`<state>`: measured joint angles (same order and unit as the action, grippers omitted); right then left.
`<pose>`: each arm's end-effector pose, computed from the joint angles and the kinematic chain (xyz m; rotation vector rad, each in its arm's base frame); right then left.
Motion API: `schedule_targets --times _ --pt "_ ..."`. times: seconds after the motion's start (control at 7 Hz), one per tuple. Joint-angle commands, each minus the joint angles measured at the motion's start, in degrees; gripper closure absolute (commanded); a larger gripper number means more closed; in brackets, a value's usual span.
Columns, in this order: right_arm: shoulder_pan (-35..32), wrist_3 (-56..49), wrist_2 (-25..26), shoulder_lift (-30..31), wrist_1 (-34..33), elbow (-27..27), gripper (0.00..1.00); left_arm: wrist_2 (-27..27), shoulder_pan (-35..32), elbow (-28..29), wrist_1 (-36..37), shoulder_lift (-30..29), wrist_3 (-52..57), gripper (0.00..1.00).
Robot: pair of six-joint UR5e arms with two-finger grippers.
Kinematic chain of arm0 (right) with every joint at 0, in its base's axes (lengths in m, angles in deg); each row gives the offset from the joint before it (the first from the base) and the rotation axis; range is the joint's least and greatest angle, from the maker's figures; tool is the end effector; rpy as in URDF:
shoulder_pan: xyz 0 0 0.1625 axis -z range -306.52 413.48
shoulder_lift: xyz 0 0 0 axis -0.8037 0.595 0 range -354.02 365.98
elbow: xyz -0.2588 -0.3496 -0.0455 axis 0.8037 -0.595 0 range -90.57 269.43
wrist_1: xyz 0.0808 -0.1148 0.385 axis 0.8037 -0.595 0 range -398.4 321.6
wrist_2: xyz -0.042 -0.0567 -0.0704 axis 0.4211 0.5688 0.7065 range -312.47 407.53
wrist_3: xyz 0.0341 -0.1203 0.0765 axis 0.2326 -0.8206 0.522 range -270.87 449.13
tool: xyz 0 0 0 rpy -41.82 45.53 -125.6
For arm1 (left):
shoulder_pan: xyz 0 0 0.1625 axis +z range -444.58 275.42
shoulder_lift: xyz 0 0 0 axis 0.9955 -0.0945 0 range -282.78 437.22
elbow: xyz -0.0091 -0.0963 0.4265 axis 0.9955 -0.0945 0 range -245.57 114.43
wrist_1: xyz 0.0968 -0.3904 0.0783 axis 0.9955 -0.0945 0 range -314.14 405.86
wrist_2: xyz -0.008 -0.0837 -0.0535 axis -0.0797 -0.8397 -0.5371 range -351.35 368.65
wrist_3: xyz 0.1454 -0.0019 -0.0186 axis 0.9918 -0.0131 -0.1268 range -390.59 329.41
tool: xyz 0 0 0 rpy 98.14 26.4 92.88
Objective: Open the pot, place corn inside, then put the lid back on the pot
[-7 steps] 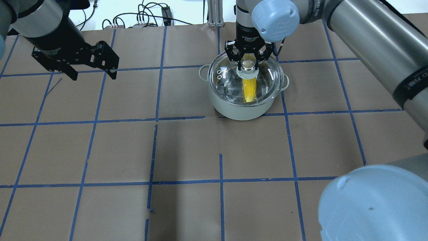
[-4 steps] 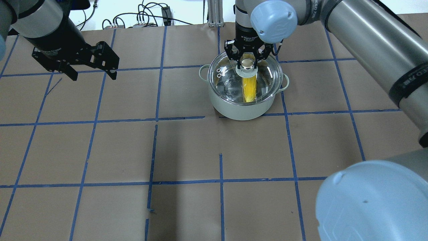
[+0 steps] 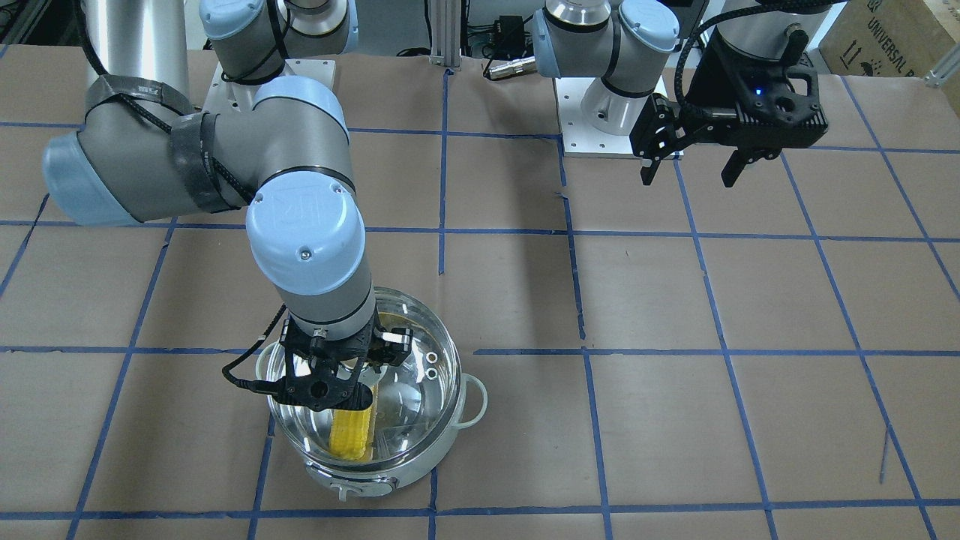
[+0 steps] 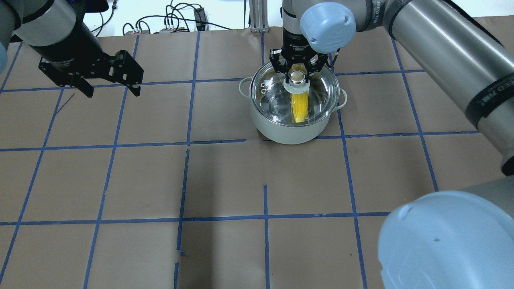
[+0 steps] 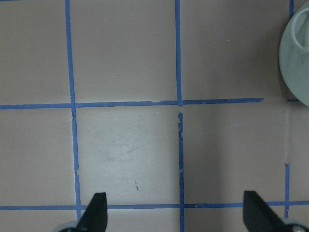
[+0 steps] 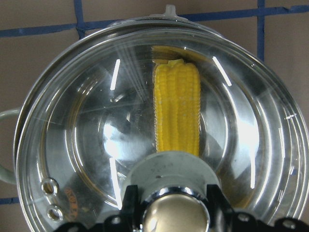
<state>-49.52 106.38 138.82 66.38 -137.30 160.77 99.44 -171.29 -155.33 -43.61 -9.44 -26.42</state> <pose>0.2821 -0.6439 0.3193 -0.1144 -3.1082 -0.0442 -0.1040 -0.4779 0.4841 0.0231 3.1210 -0.1104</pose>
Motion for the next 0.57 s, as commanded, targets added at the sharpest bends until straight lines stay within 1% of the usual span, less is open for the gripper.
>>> schedule_targets --times 0.0,0.43 --pt "-0.4 0.7 -0.1 -0.4 -0.1 -0.4 0.92 0.0 -0.1 0.0 0.0 0.0 0.0 0.00" --pt "-0.4 0.3 -0.1 -0.5 -0.7 -0.8 0.92 0.1 -0.2 -0.1 0.0 0.0 -0.1 0.00"
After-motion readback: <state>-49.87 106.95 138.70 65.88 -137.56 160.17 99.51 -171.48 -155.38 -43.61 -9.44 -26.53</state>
